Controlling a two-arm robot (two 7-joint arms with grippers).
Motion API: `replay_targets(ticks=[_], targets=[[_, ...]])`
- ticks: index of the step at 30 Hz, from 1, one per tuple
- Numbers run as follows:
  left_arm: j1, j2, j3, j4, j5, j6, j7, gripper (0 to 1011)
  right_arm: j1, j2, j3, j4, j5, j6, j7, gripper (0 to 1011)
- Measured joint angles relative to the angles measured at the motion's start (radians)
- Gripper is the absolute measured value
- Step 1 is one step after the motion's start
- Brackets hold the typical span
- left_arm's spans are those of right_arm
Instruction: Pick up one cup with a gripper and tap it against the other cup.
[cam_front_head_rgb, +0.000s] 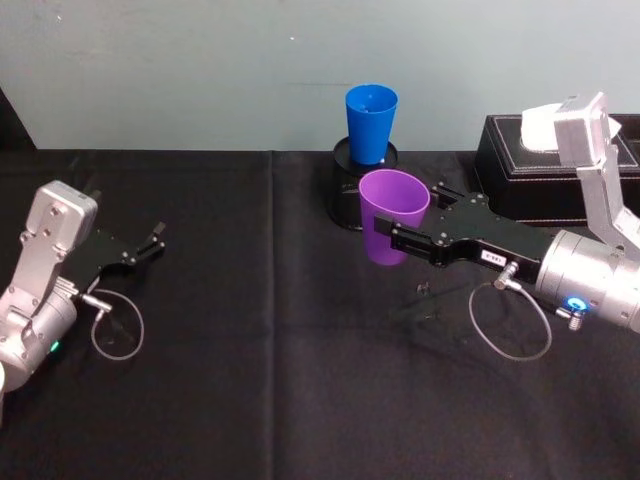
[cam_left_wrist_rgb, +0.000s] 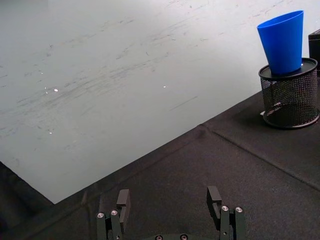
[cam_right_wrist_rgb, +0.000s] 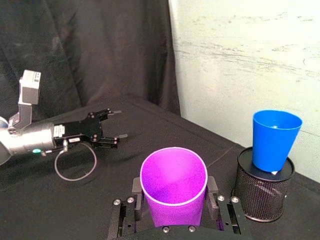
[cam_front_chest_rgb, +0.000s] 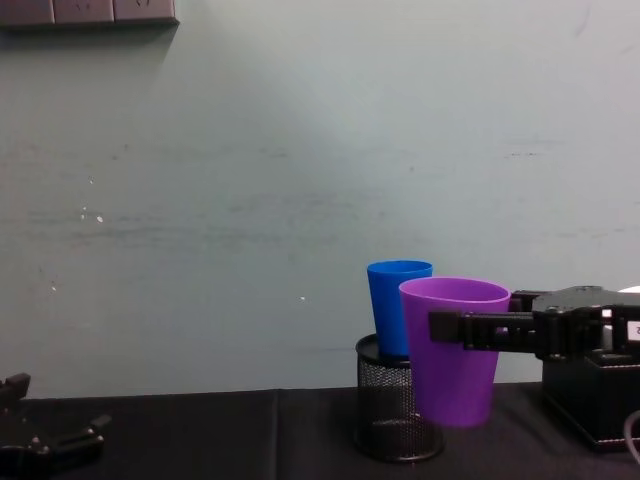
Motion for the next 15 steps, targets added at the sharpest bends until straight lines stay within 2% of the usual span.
replay_targets(ticks=[15], targets=[[0.000, 0.000, 0.000, 0.000, 0.000, 0.000, 0.000, 1005, -0.001, -0.001, 0.001, 0.001, -0.001, -0.001, 0.002, 737]])
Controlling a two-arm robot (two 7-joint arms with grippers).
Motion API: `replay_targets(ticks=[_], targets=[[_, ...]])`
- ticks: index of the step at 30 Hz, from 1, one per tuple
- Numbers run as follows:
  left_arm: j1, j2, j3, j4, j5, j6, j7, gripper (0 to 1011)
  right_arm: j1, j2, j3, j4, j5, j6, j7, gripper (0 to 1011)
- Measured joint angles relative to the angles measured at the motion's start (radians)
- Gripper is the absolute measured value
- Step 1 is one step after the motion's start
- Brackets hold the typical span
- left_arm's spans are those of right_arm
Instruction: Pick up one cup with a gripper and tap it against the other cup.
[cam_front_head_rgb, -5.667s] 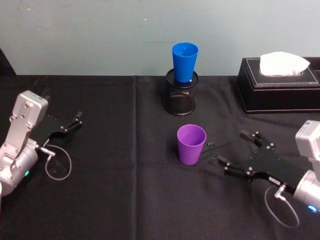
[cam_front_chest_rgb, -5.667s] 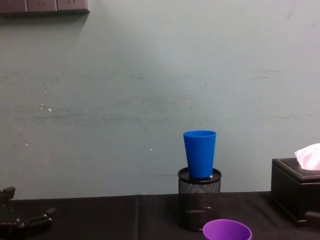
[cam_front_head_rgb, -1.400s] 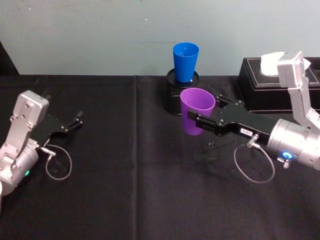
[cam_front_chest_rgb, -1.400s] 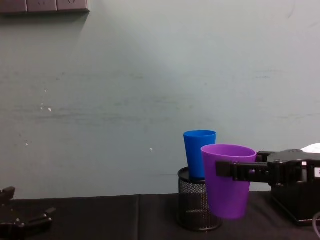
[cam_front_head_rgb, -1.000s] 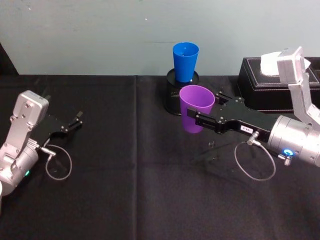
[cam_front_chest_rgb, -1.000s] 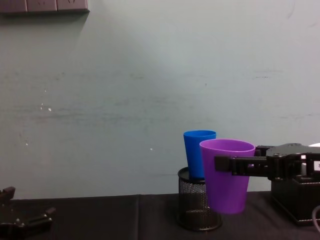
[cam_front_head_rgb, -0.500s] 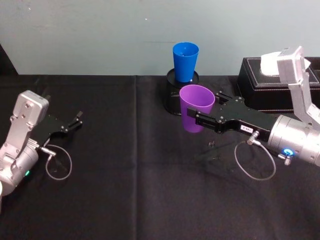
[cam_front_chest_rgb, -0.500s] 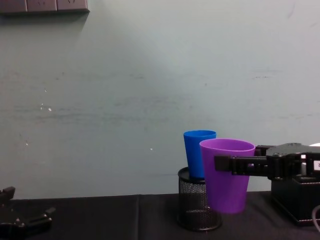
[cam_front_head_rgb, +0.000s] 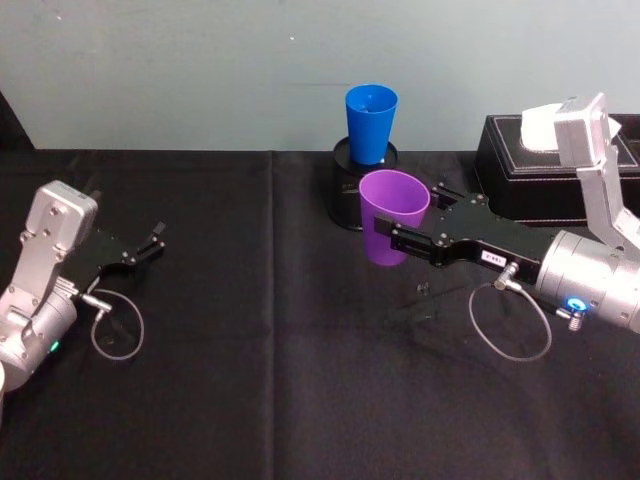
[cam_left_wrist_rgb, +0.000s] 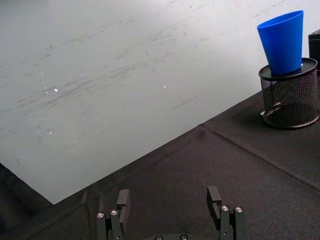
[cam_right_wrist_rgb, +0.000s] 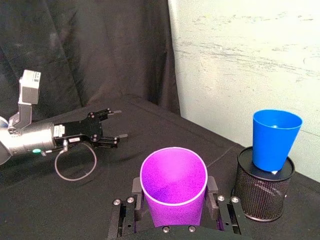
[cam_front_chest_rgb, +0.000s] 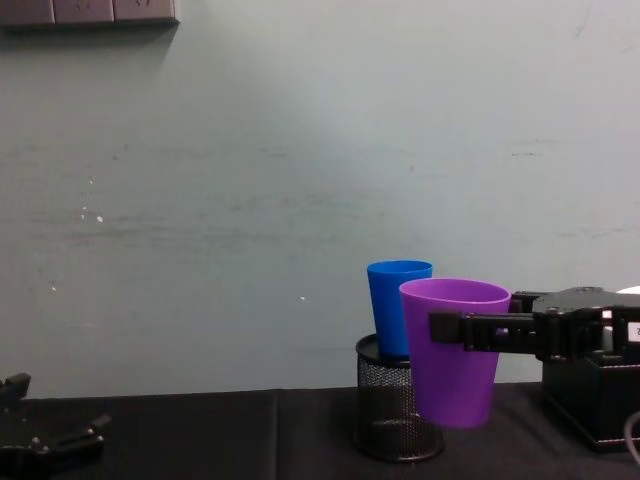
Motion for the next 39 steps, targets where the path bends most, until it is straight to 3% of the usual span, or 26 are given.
replay_targets(ticks=[39], targets=[[0.000, 0.000, 0.000, 0.000, 0.000, 0.000, 0.000, 1005, 0.000, 0.000, 0.000, 0.000, -0.001, -0.001, 0.001, 737]])
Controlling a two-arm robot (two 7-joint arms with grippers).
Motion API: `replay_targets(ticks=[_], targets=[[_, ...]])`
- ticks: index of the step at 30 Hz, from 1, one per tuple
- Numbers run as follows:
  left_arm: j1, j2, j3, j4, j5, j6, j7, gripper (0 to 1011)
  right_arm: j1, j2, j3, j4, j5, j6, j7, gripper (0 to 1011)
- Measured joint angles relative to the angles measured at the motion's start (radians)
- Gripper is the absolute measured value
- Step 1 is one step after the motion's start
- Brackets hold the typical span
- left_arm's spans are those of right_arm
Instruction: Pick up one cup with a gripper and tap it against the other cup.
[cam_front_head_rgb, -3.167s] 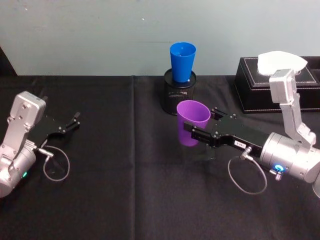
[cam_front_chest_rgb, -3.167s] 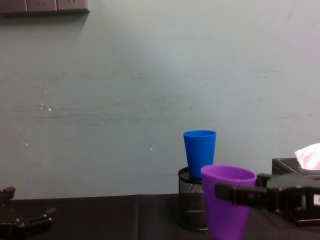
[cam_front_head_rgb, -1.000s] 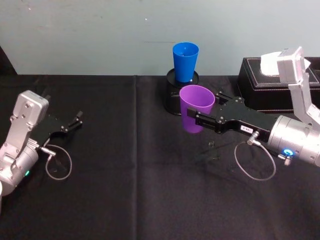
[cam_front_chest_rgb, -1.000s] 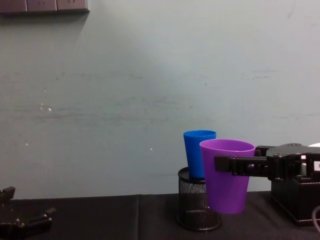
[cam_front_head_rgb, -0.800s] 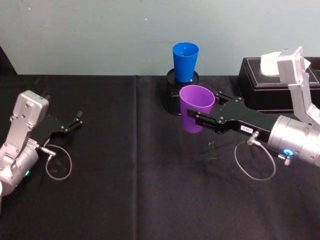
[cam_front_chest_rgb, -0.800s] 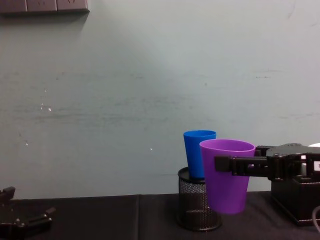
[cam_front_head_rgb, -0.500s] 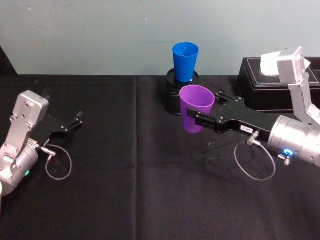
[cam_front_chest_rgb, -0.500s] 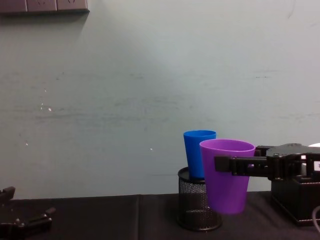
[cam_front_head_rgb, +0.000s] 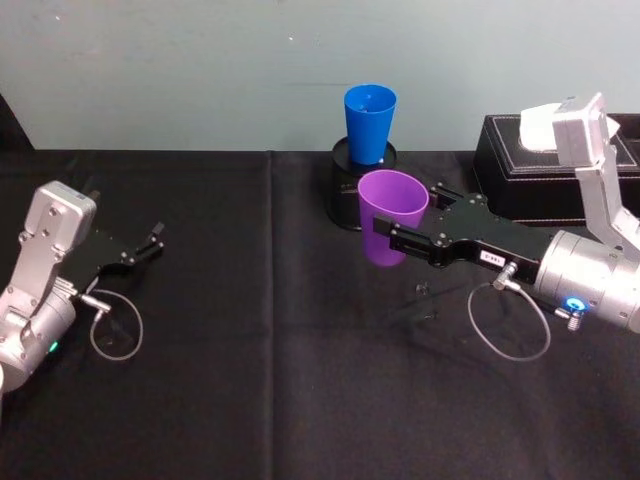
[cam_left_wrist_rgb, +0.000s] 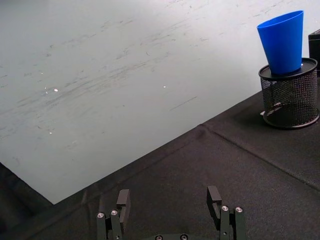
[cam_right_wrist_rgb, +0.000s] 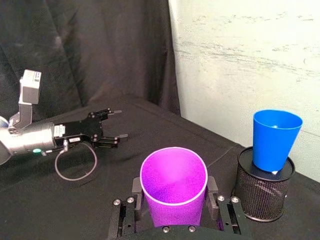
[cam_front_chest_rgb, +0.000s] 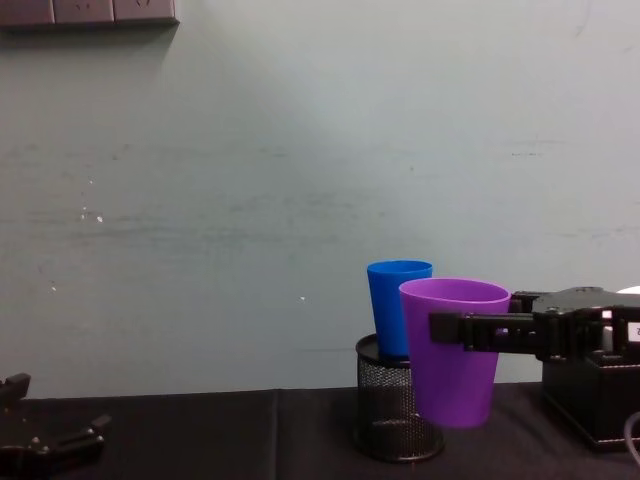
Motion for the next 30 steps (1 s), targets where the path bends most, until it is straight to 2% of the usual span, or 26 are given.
replay_targets(ticks=[30], targets=[[0.000, 0.000, 0.000, 0.000, 0.000, 0.000, 0.000, 1005, 0.000, 0.000, 0.000, 0.000, 0.000, 0.000, 0.000, 736]])
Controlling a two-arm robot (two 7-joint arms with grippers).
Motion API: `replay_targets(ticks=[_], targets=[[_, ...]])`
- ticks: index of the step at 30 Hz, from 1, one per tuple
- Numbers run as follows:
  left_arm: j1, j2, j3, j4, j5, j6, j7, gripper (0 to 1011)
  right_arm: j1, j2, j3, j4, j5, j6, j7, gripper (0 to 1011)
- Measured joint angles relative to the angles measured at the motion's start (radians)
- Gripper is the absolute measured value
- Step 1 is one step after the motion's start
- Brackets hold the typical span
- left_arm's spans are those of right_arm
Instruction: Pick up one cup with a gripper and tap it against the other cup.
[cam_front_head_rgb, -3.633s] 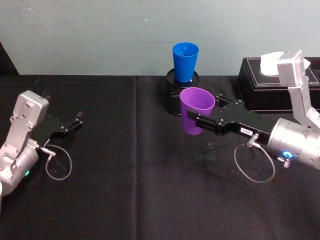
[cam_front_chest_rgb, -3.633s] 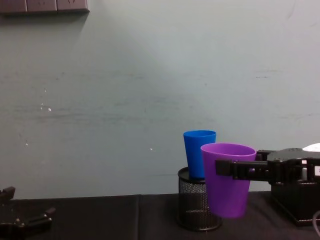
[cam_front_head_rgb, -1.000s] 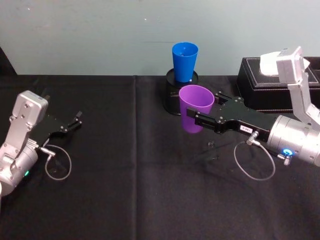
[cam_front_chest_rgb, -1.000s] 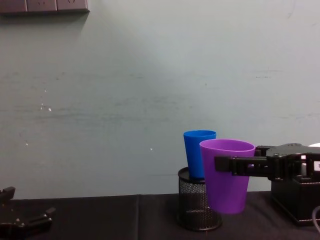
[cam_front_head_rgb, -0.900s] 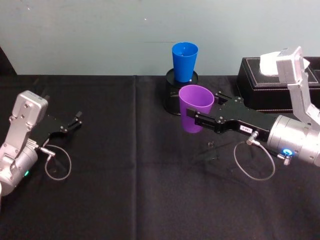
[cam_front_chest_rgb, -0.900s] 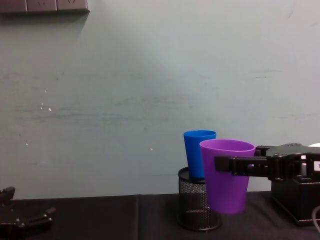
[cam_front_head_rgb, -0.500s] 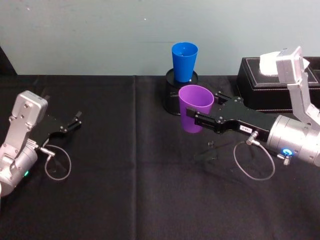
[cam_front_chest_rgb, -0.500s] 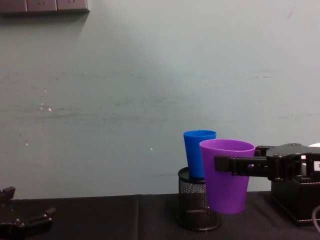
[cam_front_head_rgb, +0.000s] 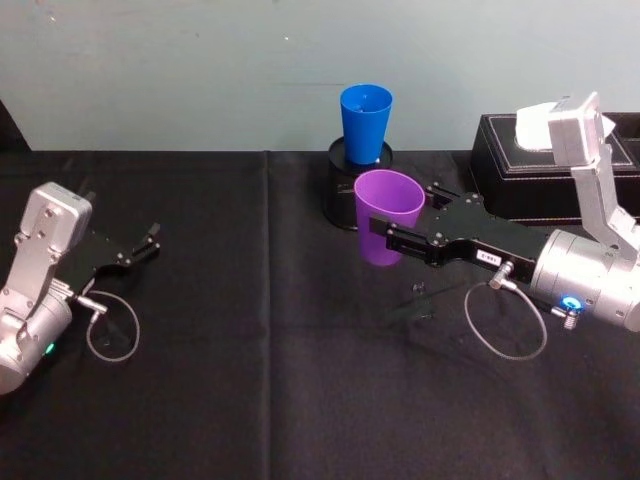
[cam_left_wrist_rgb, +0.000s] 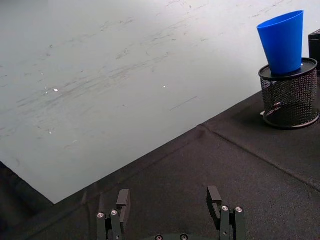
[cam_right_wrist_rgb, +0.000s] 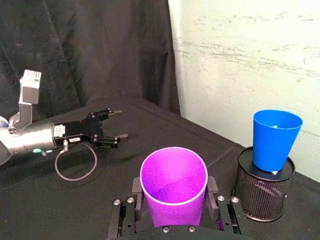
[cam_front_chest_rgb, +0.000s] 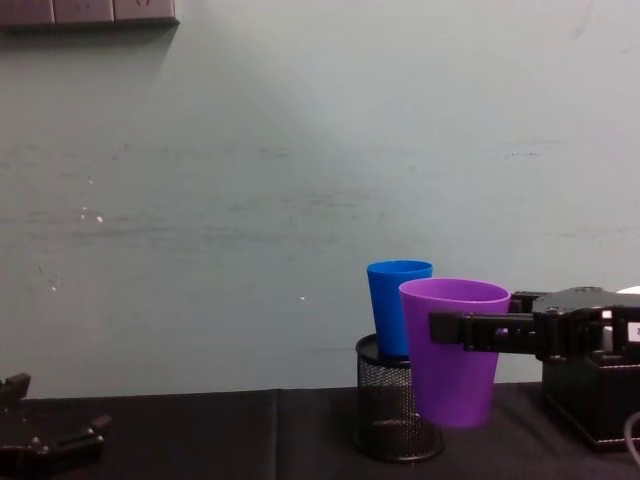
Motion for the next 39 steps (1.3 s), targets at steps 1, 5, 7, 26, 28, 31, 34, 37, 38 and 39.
replay_targets(ticks=[1, 5, 7, 26, 28, 31, 34, 37, 38, 39], targets=[[0.000, 0.000, 0.000, 0.000, 0.000, 0.000, 0.000, 1005, 0.000, 0.000, 0.000, 0.000, 0.000, 0.000, 0.000, 736], [0.000, 0.000, 0.000, 0.000, 0.000, 0.000, 0.000, 1005, 0.000, 0.000, 0.000, 0.000, 0.000, 0.000, 0.000, 737], [0.000, 0.000, 0.000, 0.000, 0.000, 0.000, 0.000, 1005, 0.000, 0.000, 0.000, 0.000, 0.000, 0.000, 0.000, 736], [0.000, 0.000, 0.000, 0.000, 0.000, 0.000, 0.000, 1005, 0.000, 0.000, 0.000, 0.000, 0.000, 0.000, 0.000, 737], [0.000, 0.000, 0.000, 0.000, 0.000, 0.000, 0.000, 1005, 0.000, 0.000, 0.000, 0.000, 0.000, 0.000, 0.000, 736], [0.000, 0.000, 0.000, 0.000, 0.000, 0.000, 0.000, 1005, 0.000, 0.000, 0.000, 0.000, 0.000, 0.000, 0.000, 736], [0.000, 0.000, 0.000, 0.000, 0.000, 0.000, 0.000, 1005, 0.000, 0.000, 0.000, 0.000, 0.000, 0.000, 0.000, 737], [0.000, 0.000, 0.000, 0.000, 0.000, 0.000, 0.000, 1005, 0.000, 0.000, 0.000, 0.000, 0.000, 0.000, 0.000, 737], [0.000, 0.000, 0.000, 0.000, 0.000, 0.000, 0.000, 1005, 0.000, 0.000, 0.000, 0.000, 0.000, 0.000, 0.000, 736], [0.000, 0.000, 0.000, 0.000, 0.000, 0.000, 0.000, 1005, 0.000, 0.000, 0.000, 0.000, 0.000, 0.000, 0.000, 736]])
